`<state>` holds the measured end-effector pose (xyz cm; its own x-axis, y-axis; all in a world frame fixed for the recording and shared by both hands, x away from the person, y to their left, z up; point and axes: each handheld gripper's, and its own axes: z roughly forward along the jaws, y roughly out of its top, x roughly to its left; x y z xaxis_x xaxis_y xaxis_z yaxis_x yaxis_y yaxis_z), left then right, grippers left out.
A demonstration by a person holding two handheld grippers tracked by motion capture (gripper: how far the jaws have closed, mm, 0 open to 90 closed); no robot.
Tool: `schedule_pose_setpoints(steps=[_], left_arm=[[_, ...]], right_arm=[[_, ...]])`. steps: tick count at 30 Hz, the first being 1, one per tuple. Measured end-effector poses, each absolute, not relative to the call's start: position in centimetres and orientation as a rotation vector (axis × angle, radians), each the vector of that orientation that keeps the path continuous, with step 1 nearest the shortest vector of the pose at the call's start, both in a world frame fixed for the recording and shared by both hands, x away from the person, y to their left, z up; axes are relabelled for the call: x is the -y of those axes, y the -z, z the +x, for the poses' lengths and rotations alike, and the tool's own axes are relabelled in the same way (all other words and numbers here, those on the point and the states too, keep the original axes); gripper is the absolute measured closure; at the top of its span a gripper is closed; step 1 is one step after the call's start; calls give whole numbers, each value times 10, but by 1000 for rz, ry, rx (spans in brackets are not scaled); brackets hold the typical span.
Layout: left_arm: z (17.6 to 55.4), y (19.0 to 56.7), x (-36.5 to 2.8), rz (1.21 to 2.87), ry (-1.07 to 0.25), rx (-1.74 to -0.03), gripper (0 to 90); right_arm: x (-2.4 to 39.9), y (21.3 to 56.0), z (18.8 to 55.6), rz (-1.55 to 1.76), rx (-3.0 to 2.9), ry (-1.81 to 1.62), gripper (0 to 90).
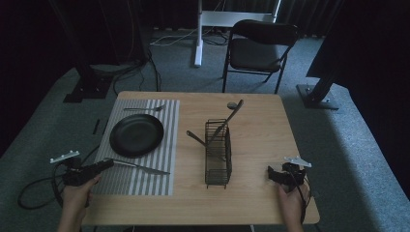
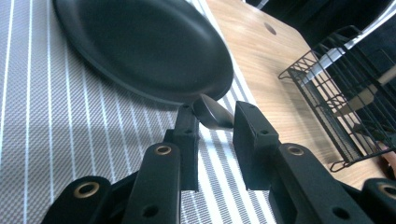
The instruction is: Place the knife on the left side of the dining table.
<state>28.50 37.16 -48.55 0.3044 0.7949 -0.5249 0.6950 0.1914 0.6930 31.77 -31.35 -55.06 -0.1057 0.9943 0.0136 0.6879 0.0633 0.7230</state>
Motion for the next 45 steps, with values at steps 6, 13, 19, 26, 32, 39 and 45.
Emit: schedule_pose_setpoints(steps=[6, 13, 19, 26, 32, 39, 45], left_arm=[[289, 502, -379, 1511, -82, -1470, 709], [299, 529, -388, 1458, -3, -1543, 700], [305, 541, -388, 1463, 3, -1584, 691], [306, 547, -387, 1479, 6, -1610, 630], [302, 538, -371, 1593, -116, -1597, 484], [293, 531, -357, 1719, -291, -1597, 429], [282, 531, -350, 1749, -356, -1576, 419]], right_arm=[[314, 551, 318, 1672, -1848, -804, 115], [314, 551, 318, 1672, -1848, -804, 115], [314, 551, 318, 1672, -1849, -804, 115], [314, 551, 318, 1672, -1848, -804, 116], [314, 551, 318, 1672, -1848, -804, 116], [314, 551, 318, 1672, -1848, -804, 116], [314, 551, 318, 1673, -1848, -804, 115]])
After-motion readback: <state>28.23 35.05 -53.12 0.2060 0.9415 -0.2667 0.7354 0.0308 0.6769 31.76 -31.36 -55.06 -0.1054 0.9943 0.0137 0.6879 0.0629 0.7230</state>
